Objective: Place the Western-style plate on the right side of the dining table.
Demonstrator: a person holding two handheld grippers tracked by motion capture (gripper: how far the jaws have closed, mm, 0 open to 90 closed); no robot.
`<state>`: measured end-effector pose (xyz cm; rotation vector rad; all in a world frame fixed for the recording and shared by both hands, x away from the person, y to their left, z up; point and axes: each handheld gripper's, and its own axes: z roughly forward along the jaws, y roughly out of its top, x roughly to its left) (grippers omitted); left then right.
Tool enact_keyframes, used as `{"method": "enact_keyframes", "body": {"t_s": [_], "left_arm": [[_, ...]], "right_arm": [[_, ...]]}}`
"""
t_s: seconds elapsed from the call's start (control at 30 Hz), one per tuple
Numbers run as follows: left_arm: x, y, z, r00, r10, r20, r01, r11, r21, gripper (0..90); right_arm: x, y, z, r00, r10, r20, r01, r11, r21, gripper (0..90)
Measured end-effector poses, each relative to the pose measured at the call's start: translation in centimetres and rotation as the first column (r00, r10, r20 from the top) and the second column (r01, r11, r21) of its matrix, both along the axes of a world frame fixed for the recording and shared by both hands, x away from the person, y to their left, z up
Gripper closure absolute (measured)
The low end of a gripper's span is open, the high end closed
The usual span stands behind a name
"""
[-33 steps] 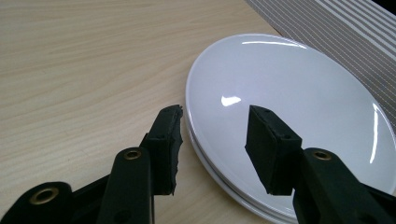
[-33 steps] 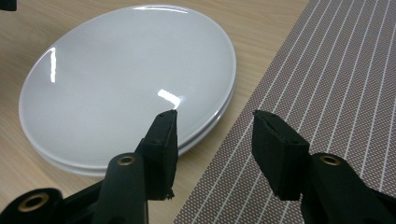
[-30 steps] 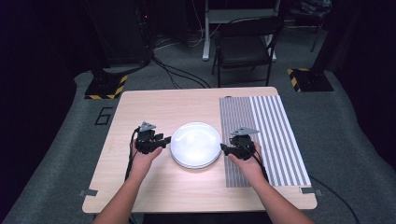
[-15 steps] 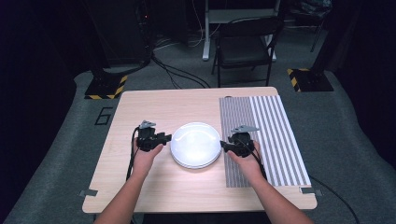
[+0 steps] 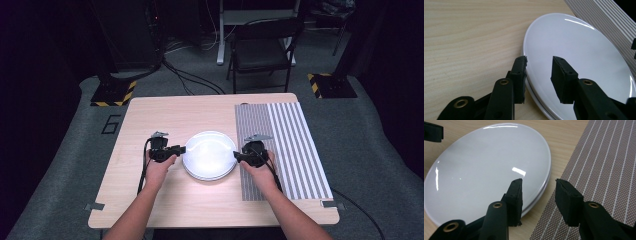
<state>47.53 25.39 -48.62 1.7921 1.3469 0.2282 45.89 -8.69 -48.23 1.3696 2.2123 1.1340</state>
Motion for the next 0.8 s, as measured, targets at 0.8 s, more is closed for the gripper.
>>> {"method": "enact_keyframes", "body": {"t_s": [0.8], "left_arm": [[0.15, -0.06, -1.08, 0.9965, -0.016, -0.082, 0.009, 0.9969, -0.079, 63.9]], "right_arm": [[1.05, 0.25, -0.95, 0.9983, -0.017, -0.056, 0.02, 0.9985, 0.052, 55.0]]}}
